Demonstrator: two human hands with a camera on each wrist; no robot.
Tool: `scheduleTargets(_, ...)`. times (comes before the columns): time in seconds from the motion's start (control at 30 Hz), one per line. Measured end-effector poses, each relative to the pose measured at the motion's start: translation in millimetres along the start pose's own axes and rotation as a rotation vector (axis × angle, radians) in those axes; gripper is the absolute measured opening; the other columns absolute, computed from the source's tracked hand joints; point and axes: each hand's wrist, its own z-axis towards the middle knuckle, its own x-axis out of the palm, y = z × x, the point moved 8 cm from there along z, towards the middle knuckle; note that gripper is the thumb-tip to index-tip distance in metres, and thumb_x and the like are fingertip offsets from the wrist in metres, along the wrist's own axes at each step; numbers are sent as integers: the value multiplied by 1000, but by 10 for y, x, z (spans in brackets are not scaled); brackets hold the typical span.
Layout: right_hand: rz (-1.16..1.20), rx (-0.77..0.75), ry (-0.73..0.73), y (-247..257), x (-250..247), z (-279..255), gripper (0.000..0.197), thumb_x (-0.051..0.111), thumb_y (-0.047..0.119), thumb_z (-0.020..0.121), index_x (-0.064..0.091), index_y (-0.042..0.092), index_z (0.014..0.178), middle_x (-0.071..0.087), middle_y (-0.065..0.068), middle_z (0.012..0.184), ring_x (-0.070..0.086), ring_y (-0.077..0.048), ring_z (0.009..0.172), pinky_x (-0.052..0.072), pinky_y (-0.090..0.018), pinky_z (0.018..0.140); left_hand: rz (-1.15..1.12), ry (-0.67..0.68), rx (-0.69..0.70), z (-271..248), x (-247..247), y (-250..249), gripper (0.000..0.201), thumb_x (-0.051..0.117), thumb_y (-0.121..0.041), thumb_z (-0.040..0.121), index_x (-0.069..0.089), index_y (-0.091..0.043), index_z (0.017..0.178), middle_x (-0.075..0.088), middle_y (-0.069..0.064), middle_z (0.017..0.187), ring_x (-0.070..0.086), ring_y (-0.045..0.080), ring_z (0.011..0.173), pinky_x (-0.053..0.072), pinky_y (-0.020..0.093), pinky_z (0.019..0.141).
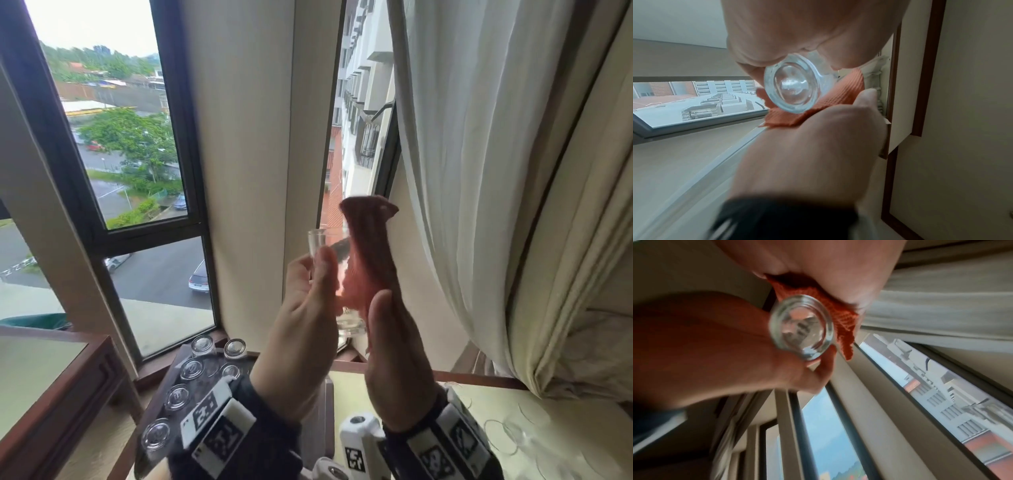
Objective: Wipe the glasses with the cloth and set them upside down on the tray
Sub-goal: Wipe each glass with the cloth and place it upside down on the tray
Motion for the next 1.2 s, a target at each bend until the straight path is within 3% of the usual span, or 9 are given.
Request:
scheduleTargets(0.2,-129,-227,117,-43,235,-360,54,20,57,106,28,40,157,28,7,165,35,-26,144,27,-44,119,-156,-67,-28,135,-232,-221,59,50,-74,89,67,-22,111,83,1,92,80,16,89,63,35,74)
scheduleTargets(0.3,-83,-185,63,-220,180,-426,58,23,58,105,28,32,157,30,6,164,26,-22,153,25,-43,123,-28,-51,-51,146,-244,-194,112,80,-78,65,45,1,136,78,18,109,81,26,91,64,32,68)
scheduleTargets(0.6,152,250,-136,-242,-321,-48,94,57,102,43,62,34,108,71,31,99,66,10,98,52,-12,85,15,108,-78,-132,140,148,56,52,-63,91,63,-17,122,75,-21,90,68,-9,83,50,9,76)
scheduleTargets(0.7,6,93,0,-29,-126,-47,86,47,95,68,64,30,122,71,10,122,65,-11,118,51,-37,104,4,88,-115,-98,121,153,61,36,-74,100,69,-29,124,76,-14,107,69,1,106,53,24,95)
scheduleTargets(0.8,-206,-266,25,145,91,-216,56,25,52,106,37,26,154,30,-10,164,23,-35,153,21,-57,123,-46,29,-95,9,-10,65,67,33,-74,103,67,-21,129,74,8,123,71,15,114,54,37,100)
scheduleTargets(0.97,-186,-133,-63,-219,86,-418,54,23,54,106,28,37,157,40,12,158,33,-22,149,31,-39,122,-109,29,26,49,-51,-187,37,40,-54,98,56,-29,121,75,-3,89,70,1,64,54,13,58)
scheduleTargets(1.03,-96,75,-105,-387,-35,-395,68,32,60,101,42,15,151,57,-4,144,50,-32,134,45,-32,107,-91,59,52,-9,29,-205,45,41,-53,95,52,-26,129,71,-9,71,67,6,62,55,16,60)
scheduleTargets(1.1,37,376,-112,-566,-133,-323,110,46,86,80,51,-9,135,56,-34,131,50,-53,123,44,-54,105,-70,77,61,-64,100,-134,46,41,-52,98,50,-25,133,69,-6,72,69,11,69,57,16,65)
scheduleTargets(1.2,61,192,-135,-224,-257,-70,98,43,84,83,43,13,150,53,-13,148,45,-35,141,35,-53,117,0,76,67,-110,159,-40,46,38,-52,104,49,-21,136,74,-18,83,70,-4,80,53,10,74)
